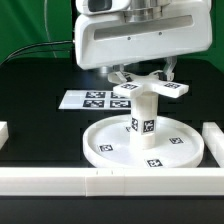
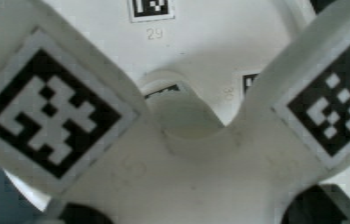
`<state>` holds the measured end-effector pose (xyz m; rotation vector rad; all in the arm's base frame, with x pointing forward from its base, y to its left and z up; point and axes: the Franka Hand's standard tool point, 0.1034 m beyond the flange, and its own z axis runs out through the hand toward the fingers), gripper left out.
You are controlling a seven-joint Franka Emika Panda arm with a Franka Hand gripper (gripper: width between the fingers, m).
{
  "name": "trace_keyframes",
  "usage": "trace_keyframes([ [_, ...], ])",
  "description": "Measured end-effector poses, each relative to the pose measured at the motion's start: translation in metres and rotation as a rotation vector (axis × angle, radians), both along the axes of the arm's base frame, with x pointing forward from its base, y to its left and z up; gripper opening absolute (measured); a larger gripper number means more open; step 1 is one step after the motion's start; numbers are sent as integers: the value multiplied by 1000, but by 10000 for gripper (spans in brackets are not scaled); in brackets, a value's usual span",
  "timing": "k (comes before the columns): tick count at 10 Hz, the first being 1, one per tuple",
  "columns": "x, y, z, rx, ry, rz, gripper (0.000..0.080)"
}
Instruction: Assemble round table
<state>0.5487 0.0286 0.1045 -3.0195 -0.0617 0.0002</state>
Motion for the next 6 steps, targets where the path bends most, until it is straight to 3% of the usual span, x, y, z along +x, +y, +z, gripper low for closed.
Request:
trace_keyframes([
  [3, 0, 0, 0, 0, 24, -195, 448],
  [6, 1, 1, 0, 29, 55, -524, 448],
])
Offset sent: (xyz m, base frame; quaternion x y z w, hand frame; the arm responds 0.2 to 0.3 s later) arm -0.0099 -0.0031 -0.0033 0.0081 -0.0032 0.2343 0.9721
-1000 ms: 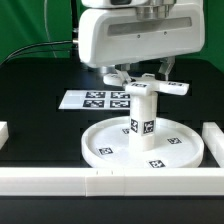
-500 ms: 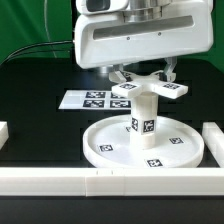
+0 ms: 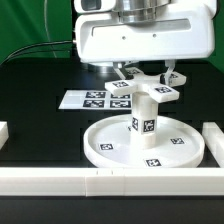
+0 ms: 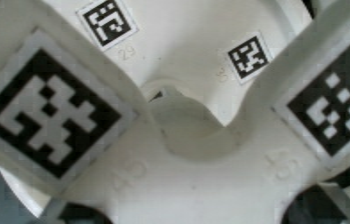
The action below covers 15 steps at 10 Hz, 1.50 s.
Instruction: Assemble round table
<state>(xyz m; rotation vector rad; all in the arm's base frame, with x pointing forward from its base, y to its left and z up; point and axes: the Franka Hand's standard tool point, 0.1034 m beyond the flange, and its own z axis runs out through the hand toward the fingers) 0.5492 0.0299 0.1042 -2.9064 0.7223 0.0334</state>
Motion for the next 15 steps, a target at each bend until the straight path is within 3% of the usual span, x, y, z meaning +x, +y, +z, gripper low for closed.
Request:
trace_keyframes([
  [7, 4, 9, 0, 17, 36, -497, 448],
  [12, 5, 6, 0, 115, 32, -1033, 448],
  [15, 6, 6, 0, 142, 81, -1305, 448],
])
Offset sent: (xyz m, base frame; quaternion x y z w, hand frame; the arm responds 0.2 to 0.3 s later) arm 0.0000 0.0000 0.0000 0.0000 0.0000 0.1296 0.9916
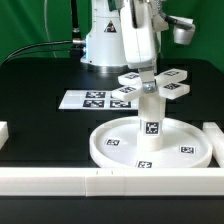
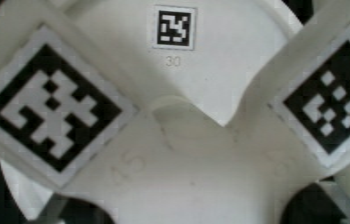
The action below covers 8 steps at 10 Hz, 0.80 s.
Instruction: Assemble round table
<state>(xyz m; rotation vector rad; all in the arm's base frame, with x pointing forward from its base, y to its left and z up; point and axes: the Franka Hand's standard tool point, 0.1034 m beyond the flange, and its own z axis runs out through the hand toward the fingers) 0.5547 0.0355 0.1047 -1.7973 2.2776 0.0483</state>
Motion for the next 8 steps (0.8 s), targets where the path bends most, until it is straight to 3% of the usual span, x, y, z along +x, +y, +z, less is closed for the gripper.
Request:
trace_keyframes([
  [3, 1, 0, 1, 10, 1, -20, 449],
  [4, 1, 0, 7, 14, -5, 26, 592],
  [5, 4, 1, 18, 25, -23, 46, 638],
  [7, 8, 4, 34, 39, -50, 54, 646],
  [8, 7, 4, 32, 32, -53, 83, 649],
])
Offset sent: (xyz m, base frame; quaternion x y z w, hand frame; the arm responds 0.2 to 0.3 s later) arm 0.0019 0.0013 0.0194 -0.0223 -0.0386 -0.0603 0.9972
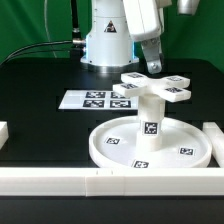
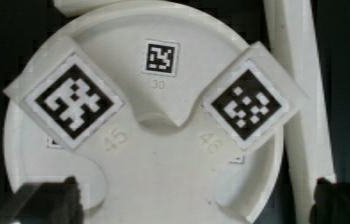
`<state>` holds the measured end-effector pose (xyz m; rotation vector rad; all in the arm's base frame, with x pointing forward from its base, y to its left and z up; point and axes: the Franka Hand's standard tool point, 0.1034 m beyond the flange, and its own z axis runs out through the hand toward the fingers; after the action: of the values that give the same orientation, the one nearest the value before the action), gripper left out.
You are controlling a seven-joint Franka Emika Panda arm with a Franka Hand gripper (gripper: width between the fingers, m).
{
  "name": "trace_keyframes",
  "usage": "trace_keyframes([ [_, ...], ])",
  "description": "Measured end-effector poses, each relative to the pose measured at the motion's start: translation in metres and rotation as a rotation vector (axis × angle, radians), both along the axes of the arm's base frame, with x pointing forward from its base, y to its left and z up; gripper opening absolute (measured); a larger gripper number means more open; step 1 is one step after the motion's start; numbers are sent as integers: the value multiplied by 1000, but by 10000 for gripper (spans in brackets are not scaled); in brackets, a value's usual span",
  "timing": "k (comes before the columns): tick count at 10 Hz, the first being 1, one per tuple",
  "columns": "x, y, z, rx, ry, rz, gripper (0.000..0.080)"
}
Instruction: Assemble round table
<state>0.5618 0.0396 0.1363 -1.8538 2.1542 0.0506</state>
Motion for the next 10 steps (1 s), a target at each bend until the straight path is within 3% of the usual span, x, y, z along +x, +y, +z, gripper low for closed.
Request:
trace_keyframes([
  [2, 0, 1, -1, -28, -15, 117, 649],
  [5, 6, 12, 6, -117, -52, 581, 649],
  [10, 9, 16, 7, -163, -128, 956, 649],
])
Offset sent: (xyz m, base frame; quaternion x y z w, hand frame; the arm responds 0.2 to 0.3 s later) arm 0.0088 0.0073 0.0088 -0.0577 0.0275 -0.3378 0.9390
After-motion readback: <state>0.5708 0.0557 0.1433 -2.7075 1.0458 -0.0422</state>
